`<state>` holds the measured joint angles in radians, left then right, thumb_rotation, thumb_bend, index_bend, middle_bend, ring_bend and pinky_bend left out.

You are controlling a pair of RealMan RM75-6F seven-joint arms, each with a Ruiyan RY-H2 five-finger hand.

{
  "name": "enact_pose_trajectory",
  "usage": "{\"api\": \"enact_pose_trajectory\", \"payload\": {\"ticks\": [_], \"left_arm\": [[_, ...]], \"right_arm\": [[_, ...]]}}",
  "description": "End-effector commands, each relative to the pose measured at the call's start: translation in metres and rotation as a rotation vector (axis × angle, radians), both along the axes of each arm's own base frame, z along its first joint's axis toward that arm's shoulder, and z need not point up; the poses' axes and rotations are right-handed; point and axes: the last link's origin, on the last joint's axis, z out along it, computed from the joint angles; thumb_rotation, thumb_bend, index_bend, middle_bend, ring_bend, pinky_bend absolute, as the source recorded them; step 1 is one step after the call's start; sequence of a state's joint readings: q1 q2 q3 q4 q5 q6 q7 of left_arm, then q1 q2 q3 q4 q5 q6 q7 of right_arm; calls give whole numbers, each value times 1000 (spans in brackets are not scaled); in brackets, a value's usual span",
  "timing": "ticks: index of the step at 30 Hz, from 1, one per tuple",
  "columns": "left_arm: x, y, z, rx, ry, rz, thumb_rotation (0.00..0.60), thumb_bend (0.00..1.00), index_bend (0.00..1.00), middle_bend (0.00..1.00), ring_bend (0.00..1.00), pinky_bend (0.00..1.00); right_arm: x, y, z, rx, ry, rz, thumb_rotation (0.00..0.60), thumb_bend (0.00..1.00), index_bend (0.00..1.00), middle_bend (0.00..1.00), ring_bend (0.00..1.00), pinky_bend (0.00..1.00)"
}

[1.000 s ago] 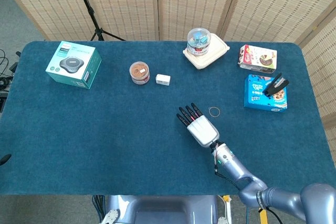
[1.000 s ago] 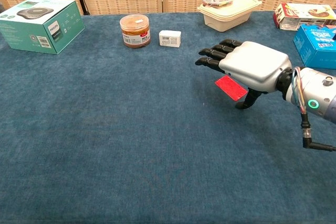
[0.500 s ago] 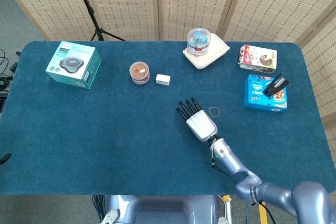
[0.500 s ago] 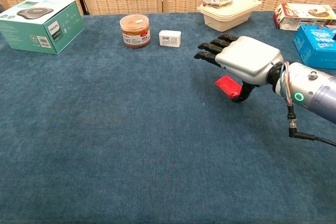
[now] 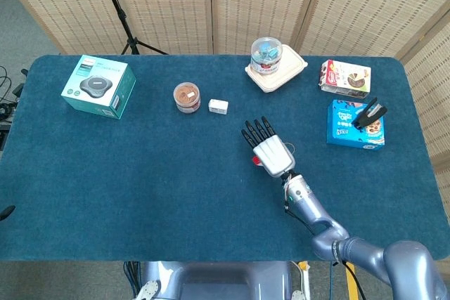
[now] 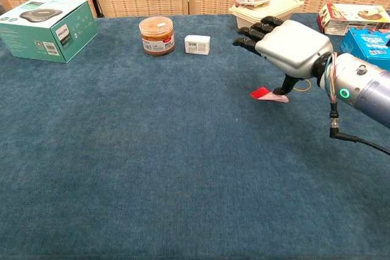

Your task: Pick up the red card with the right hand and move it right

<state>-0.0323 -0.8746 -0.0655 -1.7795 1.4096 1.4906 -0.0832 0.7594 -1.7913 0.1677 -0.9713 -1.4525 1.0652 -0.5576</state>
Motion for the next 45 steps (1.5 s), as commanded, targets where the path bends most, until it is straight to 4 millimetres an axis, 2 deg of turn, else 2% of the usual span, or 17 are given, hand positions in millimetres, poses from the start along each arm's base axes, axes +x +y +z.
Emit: {"api": "enact_pose_trajectory", "payload": {"ticks": [1, 10, 14, 20, 26, 28, 32, 45], "left_arm": [[0, 0, 0, 0, 0, 0, 600, 0, 0, 0, 0, 0], [0, -1, 1, 3, -3, -3, 600, 0, 0, 0, 0, 0], [0, -2, 1, 4, -2, -5, 600, 0, 0, 0, 0, 0], [0, -2, 2, 4, -3, -5, 600, 0, 0, 0, 0, 0], [0, -2, 1, 3, -1, -4, 600, 0, 0, 0, 0, 0], [0, -2, 1, 4, -2, -3, 600, 0, 0, 0, 0, 0], [0, -1, 1, 5, -2, -3, 600, 0, 0, 0, 0, 0], [0, -1, 2, 5, -4, -5, 600, 0, 0, 0, 0, 0]], "right_arm": [[3, 0, 7, -10, -18, 9, 600, 198, 0, 0, 0, 0], [9, 16, 13, 54, -56, 30, 600, 198, 3, 0, 0, 0], [6, 17, 14, 82, -48, 9, 600, 177, 139, 0, 0, 0], [1, 15, 14, 113, -56, -31, 600, 170, 255, 0, 0, 0], [-3, 13, 11, 127, -61, -63, 600, 400, 343, 0, 0, 0], [-5, 12, 11, 128, -58, -68, 600, 438, 374, 0, 0, 0], [-6, 12, 10, 135, -63, -75, 600, 464, 448, 0, 0, 0], [-7, 12, 5, 158, -80, -103, 600, 492, 540, 0, 0, 0]]}}
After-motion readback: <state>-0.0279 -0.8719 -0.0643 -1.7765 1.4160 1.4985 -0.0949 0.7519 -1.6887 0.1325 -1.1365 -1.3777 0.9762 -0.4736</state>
